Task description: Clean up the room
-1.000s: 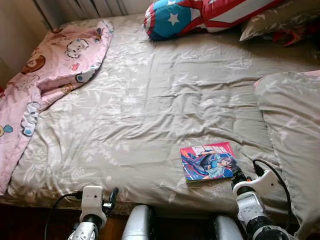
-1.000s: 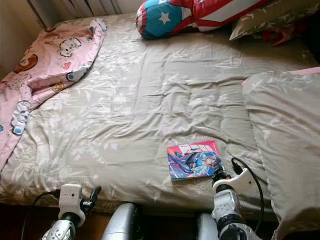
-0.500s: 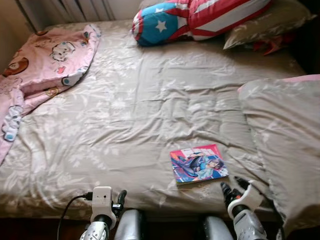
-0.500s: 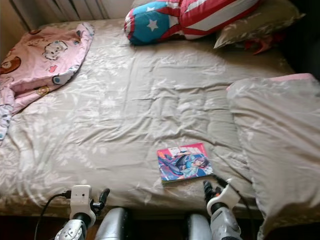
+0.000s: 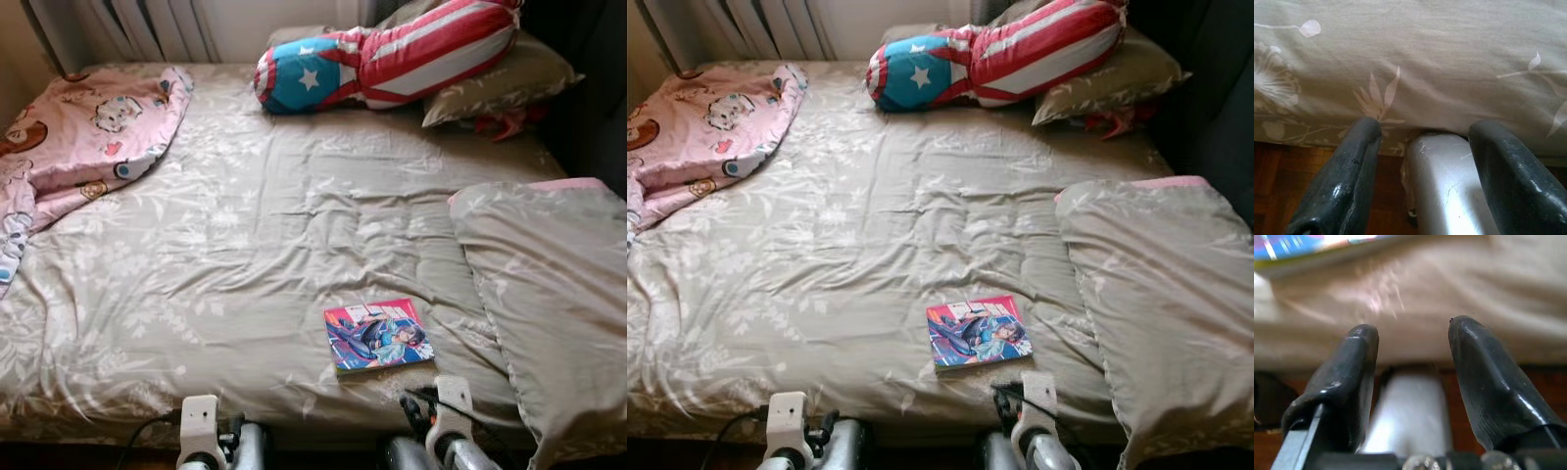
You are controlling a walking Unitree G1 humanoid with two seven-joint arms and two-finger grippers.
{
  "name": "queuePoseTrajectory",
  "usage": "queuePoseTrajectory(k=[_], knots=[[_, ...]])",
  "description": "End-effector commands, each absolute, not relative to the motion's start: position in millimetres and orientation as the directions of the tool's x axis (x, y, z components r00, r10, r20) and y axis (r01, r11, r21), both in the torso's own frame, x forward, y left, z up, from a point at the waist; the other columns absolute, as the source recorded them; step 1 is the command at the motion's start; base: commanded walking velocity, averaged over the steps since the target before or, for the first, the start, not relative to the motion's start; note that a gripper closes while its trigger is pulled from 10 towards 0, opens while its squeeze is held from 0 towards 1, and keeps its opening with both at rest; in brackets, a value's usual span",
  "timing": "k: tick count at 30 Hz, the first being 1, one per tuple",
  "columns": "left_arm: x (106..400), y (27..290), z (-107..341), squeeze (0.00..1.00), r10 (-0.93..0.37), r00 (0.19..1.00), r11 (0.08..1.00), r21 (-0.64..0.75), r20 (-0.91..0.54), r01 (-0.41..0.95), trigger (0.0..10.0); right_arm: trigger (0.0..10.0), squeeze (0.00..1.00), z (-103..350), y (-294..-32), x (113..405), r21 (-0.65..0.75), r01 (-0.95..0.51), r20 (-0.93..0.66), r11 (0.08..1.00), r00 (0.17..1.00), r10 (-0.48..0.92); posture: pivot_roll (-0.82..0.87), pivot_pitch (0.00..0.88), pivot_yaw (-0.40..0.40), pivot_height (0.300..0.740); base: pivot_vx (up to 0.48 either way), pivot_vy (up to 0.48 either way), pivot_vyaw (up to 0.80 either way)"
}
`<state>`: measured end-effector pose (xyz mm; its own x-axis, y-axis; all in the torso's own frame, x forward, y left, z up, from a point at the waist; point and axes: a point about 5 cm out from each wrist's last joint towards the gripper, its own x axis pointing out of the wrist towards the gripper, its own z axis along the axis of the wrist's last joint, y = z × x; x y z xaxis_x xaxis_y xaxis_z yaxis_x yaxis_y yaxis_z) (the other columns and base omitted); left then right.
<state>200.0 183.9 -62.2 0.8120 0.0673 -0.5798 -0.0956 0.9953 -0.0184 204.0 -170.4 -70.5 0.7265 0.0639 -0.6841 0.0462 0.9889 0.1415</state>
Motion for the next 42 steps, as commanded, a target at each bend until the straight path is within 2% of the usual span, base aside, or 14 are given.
queuePoseTrajectory(k=[1,6,14,21,25,28,35,38,42], knots=[[192.4,186.8,-68.8,0.00,0.070,0.775,0.996,0.007,-0.628,-0.085,10.0,10.0,0.00,-75.0,-171.2,196.4,0.120,0.037,-0.710,0.992,0.701,0.060,-0.06,0.060,0.017,0.702,0.000,0.000,0.00],[179.3,192.5,-78.7,0.00,0.092,0.706,0.992,0.001,-0.702,-0.128,10.0,10.0,0.00,-84.3,-177.9,178.6,0.088,0.072,-0.761,0.993,0.648,0.021,-0.07,0.036,0.019,0.740,0.000,0.000,0.00],[164.8,193.4,-87.3,0.00,0.099,0.644,0.991,0.017,-0.759,-0.132,10.0,10.0,0.00,-93.2,-191.7,156.3,0.072,0.074,-0.816,0.995,0.578,0.016,-0.07,0.012,0.020,0.740,0.000,0.000,0.00],[158.5,197.2,-90.3,0.00,0.112,0.613,0.989,0.029,-0.782,-0.143,10.0,10.0,0.00,-93.9,-206.9,148.8,0.053,0.103,-0.827,0.993,0.562,-0.014,-0.08,0.004,0.027,0.740,0.000,0.000,0.00],[159.1,199.0,-90.0,0.00,0.112,0.611,0.989,0.031,-0.784,-0.142,10.0,10.0,0.00,-92.4,-211.2,150.6,0.045,0.106,-0.825,0.993,0.565,-0.023,-0.07,0.037,0.022,0.740,0.000,0.000,0.00],[159.6,200.9,-89.6,0.00,0.120,0.609,0.988,0.033,-0.784,-0.152,10.0,10.0,0.00,-91.6,-210.3,153.2,0.037,0.100,-0.822,0.994,0.570,-0.027,-0.06,0.052,0.020,0.740,0.000,0.000,0.00],[155.9,202.0,-91.5,0.00,0.123,0.590,0.988,0.044,-0.798,-0.146,10.0,10.0,0.00,-93.6,-181.0,160.5,0.050,0.081,-0.821,0.996,0.570,-0.005,-0.06,0.070,0.026,0.740,0.000,0.000,0.74],[155.2,201.6,-92.0,0.00,0.117,0.583,0.991,0.051,-0.804,-0.127,10.0,10.0,0.00,-94.2,-177.0,160.2,0.053,0.080,-0.823,0.995,0.568,-0.002,-0.06,0.075,0.027,0.740,0.000,0.000,0.80],[154.9,201.7,-92.3,0.00,0.116,0.578,0.991,0.053,-0.807,-0.124,10.0,10.0,0.00,-95.1,-173.3,158.8,0.063,0.094,-0.825,0.994,0.565,-0.001,-0.06,0.081,0.027,0.740,0.000,0.176,0.00]])
